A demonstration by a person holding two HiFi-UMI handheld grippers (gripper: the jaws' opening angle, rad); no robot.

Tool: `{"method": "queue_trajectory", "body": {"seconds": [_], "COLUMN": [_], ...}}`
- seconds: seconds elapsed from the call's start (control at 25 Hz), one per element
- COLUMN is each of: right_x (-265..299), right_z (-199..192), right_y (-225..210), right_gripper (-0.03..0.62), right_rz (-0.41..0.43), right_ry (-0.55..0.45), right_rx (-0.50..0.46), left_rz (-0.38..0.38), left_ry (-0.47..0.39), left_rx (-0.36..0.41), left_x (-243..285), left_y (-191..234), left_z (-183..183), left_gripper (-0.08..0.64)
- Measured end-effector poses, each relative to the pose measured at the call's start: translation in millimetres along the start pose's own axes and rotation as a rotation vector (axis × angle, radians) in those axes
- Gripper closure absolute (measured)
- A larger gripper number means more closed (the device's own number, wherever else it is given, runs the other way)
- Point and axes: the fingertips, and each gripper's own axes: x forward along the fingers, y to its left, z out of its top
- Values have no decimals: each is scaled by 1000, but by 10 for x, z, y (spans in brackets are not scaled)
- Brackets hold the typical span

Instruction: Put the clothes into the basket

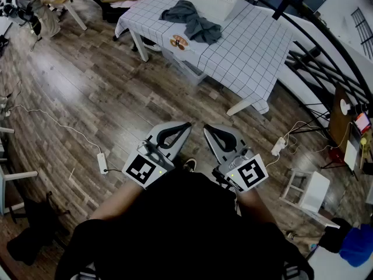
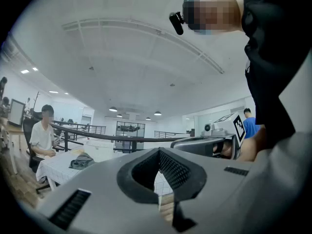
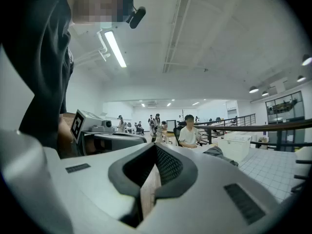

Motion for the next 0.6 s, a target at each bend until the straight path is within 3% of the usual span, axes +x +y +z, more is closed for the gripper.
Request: {"method": "queue_trajectory", "body": {"seconds": [0.4, 0.6], "right_x": [-48, -17], "right_z": [40, 53], "right_y": [-25, -48], "right_gripper": [574, 575], "right_rz": [-29, -6], "right_ry": [7, -31], "right_rx": [-51, -10], "left_rz": [34, 24], "left_ry": [3, 1], "left_rx": [-9, 33], "left_x": [-3, -1], "left_y": [-4, 46], "left_z": [62, 94], "left_gripper": [561, 561]}}
